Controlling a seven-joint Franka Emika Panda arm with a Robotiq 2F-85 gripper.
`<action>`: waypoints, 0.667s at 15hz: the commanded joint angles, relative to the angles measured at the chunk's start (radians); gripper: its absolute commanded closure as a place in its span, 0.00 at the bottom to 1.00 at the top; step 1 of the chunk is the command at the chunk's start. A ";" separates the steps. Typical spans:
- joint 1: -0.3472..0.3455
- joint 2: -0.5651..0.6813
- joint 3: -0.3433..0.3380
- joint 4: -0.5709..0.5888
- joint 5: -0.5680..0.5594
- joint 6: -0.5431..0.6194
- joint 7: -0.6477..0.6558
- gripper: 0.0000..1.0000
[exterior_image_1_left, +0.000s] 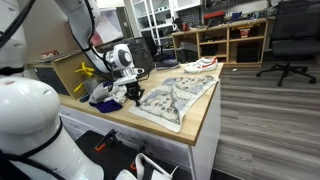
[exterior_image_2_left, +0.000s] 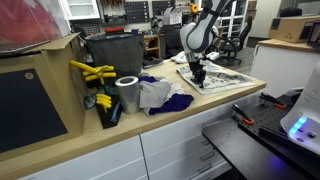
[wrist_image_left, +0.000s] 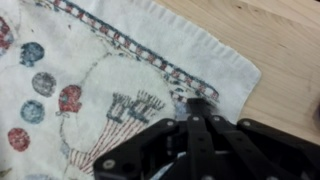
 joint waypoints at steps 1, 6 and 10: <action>0.016 0.018 0.028 -0.050 0.034 -0.020 0.015 1.00; 0.028 0.006 0.060 -0.073 0.041 -0.044 0.009 1.00; 0.026 0.001 0.059 -0.053 0.043 -0.071 0.016 1.00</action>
